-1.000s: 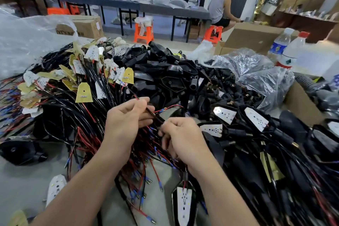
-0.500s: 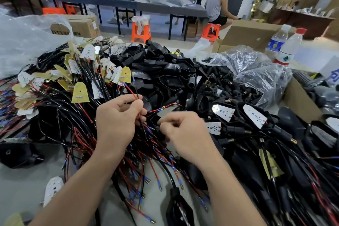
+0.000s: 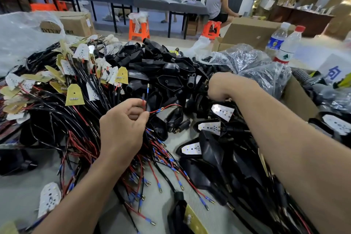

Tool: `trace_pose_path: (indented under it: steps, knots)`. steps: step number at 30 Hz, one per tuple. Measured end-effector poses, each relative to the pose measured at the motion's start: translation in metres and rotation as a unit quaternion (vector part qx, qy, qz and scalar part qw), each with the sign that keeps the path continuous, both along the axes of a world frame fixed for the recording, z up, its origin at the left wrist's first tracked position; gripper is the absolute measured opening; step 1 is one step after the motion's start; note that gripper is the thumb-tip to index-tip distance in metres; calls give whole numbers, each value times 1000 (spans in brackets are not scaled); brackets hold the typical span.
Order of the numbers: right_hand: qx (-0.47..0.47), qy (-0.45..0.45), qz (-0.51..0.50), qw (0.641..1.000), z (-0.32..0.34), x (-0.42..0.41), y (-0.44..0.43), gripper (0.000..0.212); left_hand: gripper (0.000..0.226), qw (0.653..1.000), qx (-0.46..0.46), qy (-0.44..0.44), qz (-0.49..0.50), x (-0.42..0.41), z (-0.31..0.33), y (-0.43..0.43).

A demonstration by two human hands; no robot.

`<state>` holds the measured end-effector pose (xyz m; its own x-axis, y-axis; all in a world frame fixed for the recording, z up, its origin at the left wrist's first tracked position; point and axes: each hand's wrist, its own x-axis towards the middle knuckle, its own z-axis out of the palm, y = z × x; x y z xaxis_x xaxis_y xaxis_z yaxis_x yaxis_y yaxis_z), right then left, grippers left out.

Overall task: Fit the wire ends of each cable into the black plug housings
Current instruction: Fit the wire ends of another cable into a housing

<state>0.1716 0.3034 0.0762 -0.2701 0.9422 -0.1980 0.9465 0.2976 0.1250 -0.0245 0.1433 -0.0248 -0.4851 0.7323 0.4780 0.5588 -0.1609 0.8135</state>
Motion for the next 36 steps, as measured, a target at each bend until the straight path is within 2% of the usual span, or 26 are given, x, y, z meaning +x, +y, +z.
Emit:
trace_pose_path:
  steps: [4,8,10,12,14,16,18,20,22,23,25,31,33,36]
  knots:
    - [-111,-12,1,994,-16,8,22,43,24,1000,2,6,0,1,-2,2]
    - [-144,-9,-18,989,-26,6,31,48,23,1000,9,0,1,1,-2,1]
    - [-154,-3,-26,988,-29,6,33,41,23,1000,8,-1,0,0,-2,1]
    - [-164,-7,-24,986,-31,4,33,24,24,1000,6,-3,-3,-1,-2,2]
    - [-149,-31,-10,988,-29,3,28,15,26,1000,2,-6,-10,-1,-3,2]
    - [-102,-45,21,993,-27,3,28,26,27,1000,2,-4,-17,-1,-3,0]
    - [-58,-64,55,995,-26,5,28,24,26,1000,4,1,-21,-2,-4,0]
    - [-63,-78,73,992,-29,8,27,16,25,1000,4,1,-21,-3,-4,0]
    - [-98,-93,68,988,-31,5,24,33,25,1000,4,0,-20,-2,-5,0]
    - [-97,-105,69,987,-33,2,22,33,25,1000,4,0,-20,-2,-4,0]
    - [-84,-150,89,981,-34,-7,16,28,25,1000,2,-1,-22,-2,-4,-1]
    - [-40,-202,148,967,-25,-17,3,24,22,1000,-1,4,-19,-4,-1,-2]
    - [-3,-169,146,975,-21,-11,0,25,18,1000,-7,3,-19,-4,-1,-2]
    - [103,-2,98,990,-10,-2,-2,25,12,1000,-19,12,-12,-3,-2,-2]
